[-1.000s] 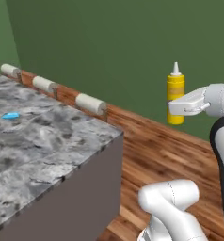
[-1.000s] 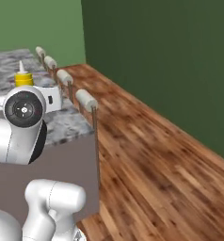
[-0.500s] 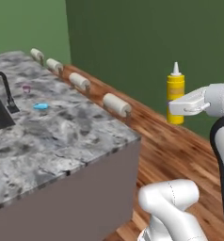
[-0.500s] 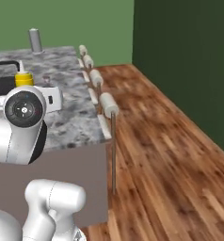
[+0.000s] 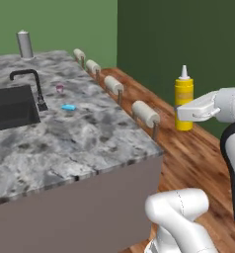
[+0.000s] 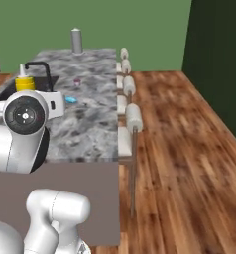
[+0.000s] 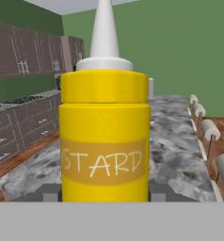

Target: Move the mustard and oil and vinegar bottle from the cabinet to the dining counter.

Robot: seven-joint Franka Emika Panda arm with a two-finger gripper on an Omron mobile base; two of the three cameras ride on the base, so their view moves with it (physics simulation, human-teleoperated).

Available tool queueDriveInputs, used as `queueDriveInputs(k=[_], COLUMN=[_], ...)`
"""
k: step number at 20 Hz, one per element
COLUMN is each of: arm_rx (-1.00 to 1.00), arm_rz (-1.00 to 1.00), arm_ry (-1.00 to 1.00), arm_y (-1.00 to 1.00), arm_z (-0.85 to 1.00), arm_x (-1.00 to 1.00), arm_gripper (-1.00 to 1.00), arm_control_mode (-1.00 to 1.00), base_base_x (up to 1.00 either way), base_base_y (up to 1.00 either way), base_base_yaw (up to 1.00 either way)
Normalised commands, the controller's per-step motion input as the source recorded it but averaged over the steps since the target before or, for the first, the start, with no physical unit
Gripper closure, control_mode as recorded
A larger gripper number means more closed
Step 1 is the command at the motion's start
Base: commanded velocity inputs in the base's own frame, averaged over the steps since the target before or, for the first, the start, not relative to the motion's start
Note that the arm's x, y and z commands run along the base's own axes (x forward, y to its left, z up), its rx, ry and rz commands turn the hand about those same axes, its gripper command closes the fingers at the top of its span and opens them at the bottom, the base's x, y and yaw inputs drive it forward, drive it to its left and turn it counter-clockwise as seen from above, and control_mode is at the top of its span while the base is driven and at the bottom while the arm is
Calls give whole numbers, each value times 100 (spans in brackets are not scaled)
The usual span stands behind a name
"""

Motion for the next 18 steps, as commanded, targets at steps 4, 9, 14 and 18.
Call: queueDriveInputs(k=[4,9,14,18], arm_rx=[0,0,0,0], arm_rz=[0,0,0,0], arm_ry=[0,0,0,0], arm_y=[0,0,0,0], arm_z=[0,0,0,0], arm_x=[0,0,0,0], arm_gripper=[100,100,100,100], arm_control_mode=[100,100,100,100], base_base_x=[50,53,66,59], base_base_y=[-44,-51,-37,-37], base_base_yaw=[24,9,13,16])
